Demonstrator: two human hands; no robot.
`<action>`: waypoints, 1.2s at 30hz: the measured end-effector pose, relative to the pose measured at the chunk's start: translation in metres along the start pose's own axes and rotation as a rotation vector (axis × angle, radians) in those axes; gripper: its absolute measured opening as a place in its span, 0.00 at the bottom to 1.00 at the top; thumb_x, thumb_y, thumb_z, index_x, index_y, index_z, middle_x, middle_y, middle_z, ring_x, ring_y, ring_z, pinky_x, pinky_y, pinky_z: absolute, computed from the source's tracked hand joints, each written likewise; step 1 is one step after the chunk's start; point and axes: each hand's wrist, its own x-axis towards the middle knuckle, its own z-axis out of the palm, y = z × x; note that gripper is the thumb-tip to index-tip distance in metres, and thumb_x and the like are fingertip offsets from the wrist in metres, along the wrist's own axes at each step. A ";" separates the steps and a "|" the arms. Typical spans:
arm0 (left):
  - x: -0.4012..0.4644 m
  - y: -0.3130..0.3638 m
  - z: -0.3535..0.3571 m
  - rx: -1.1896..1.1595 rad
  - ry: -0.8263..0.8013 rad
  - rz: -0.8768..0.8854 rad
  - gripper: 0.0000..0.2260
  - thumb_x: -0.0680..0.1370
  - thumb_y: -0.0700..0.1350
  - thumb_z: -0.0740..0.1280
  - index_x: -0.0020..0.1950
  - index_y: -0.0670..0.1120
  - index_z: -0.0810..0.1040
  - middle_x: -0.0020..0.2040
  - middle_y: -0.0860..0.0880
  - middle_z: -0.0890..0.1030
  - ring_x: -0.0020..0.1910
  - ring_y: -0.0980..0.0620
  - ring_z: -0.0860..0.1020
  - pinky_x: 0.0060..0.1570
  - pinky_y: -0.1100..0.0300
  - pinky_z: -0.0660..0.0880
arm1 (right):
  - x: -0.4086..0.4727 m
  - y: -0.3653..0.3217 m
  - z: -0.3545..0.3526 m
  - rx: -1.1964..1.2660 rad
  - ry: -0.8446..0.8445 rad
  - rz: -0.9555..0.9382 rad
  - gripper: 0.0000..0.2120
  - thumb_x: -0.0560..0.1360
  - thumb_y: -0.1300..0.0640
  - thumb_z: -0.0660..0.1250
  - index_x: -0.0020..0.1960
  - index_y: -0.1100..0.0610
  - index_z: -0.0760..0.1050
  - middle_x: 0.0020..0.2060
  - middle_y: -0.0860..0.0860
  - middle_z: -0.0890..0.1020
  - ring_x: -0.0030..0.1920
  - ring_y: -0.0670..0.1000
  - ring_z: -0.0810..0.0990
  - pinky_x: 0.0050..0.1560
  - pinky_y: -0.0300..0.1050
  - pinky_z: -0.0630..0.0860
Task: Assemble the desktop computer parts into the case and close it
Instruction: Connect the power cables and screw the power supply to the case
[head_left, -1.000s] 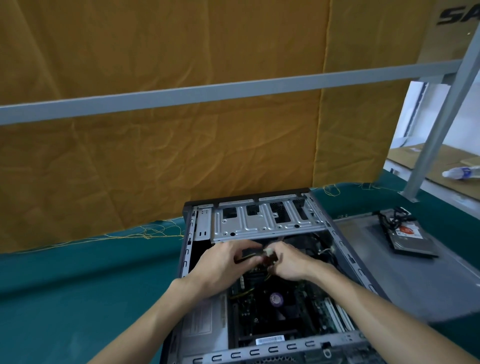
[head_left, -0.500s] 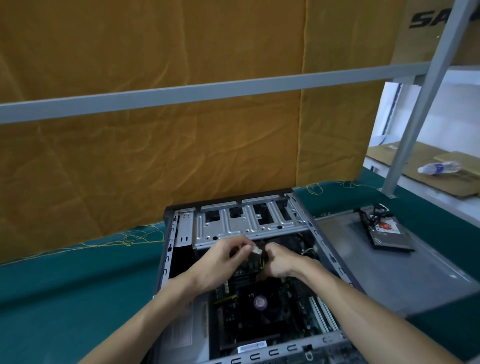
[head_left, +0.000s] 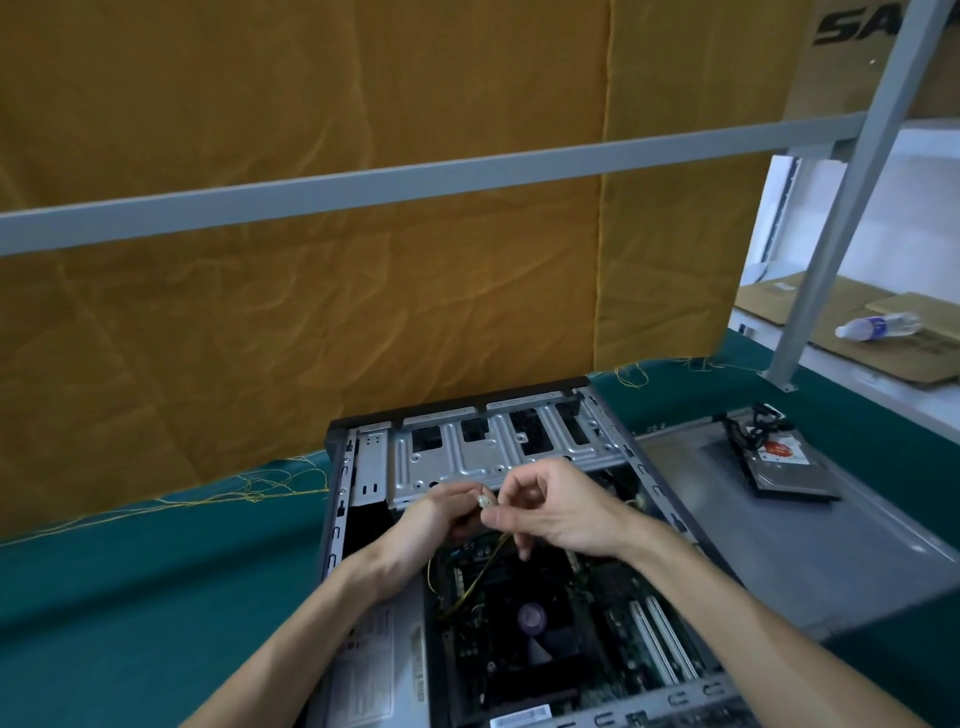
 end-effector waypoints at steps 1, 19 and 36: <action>0.000 0.000 0.000 0.008 -0.019 0.011 0.12 0.84 0.40 0.58 0.43 0.44 0.75 0.36 0.45 0.65 0.35 0.52 0.61 0.39 0.54 0.59 | 0.001 0.001 0.000 0.001 0.017 -0.016 0.16 0.74 0.48 0.76 0.42 0.60 0.79 0.31 0.55 0.82 0.31 0.53 0.82 0.34 0.38 0.76; -0.008 0.001 0.002 0.288 0.014 0.275 0.06 0.80 0.47 0.71 0.50 0.45 0.84 0.45 0.52 0.85 0.45 0.57 0.82 0.47 0.65 0.76 | -0.007 0.013 -0.014 -0.922 -0.165 0.243 0.14 0.79 0.54 0.62 0.62 0.44 0.77 0.48 0.50 0.81 0.47 0.55 0.81 0.39 0.47 0.76; 0.049 -0.025 0.035 1.235 -0.082 -0.110 0.05 0.83 0.39 0.61 0.57 0.43 0.76 0.55 0.42 0.80 0.54 0.39 0.80 0.50 0.48 0.78 | -0.017 0.031 -0.030 -0.992 -0.344 0.336 0.22 0.80 0.62 0.59 0.70 0.48 0.76 0.77 0.56 0.65 0.75 0.61 0.67 0.72 0.56 0.68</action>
